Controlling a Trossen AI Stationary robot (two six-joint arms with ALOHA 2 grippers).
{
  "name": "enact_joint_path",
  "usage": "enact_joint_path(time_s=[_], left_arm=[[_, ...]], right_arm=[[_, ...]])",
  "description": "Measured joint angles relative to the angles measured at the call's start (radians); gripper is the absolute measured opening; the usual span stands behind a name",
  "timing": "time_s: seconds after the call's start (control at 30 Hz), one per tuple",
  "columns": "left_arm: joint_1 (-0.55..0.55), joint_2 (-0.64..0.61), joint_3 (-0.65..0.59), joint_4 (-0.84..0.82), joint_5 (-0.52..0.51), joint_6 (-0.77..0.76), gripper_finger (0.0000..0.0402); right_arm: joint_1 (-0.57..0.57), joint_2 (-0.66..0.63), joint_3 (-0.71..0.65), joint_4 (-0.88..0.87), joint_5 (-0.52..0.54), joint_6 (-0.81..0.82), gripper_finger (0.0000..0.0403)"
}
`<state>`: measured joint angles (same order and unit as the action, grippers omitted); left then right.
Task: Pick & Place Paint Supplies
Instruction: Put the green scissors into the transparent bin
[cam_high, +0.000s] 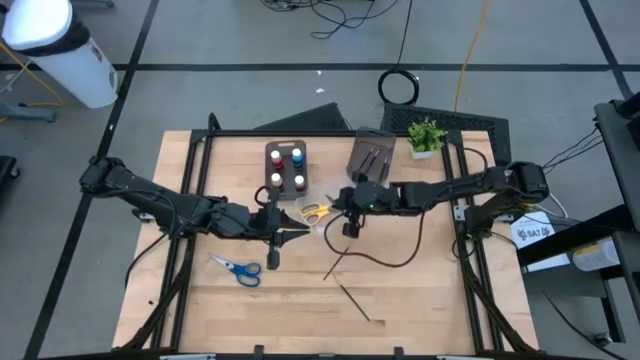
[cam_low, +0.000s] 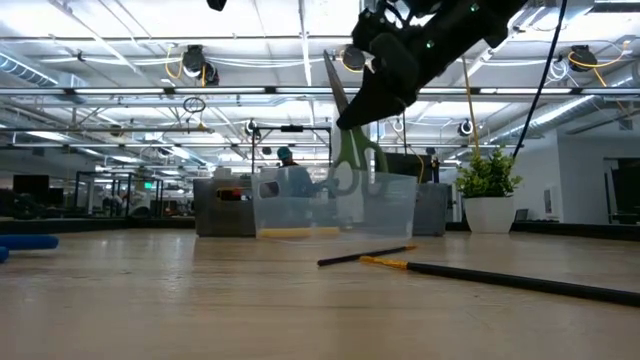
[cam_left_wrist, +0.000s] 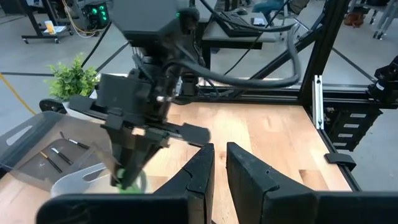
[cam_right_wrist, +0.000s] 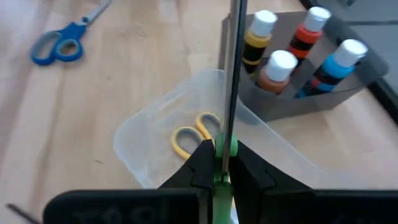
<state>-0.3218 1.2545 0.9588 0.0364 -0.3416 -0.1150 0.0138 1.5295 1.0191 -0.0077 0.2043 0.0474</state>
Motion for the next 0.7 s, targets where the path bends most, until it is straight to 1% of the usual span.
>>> enact_joint_path(time_s=[0.2,0.33,0.53,0.7], left_arm=[[0.000,0.000,0.000,0.000,0.000,0.000,0.0051],[0.000,0.000,0.000,0.000,0.000,-0.001,0.0051],[0.000,0.000,0.000,0.000,0.000,-0.001,0.0051],[0.000,0.000,0.000,0.001,0.000,-0.001,0.0051]], right_arm=[[0.053,0.000,0.000,0.000,-0.005,0.079,0.0020],[0.074,0.000,0.000,0.003,-0.079,0.108,0.0020],[0.094,-0.003,0.000,-0.005,-0.079,0.084,0.0020],[0.071,-0.024,0.003,-0.116,-0.100,0.047,0.0020]])
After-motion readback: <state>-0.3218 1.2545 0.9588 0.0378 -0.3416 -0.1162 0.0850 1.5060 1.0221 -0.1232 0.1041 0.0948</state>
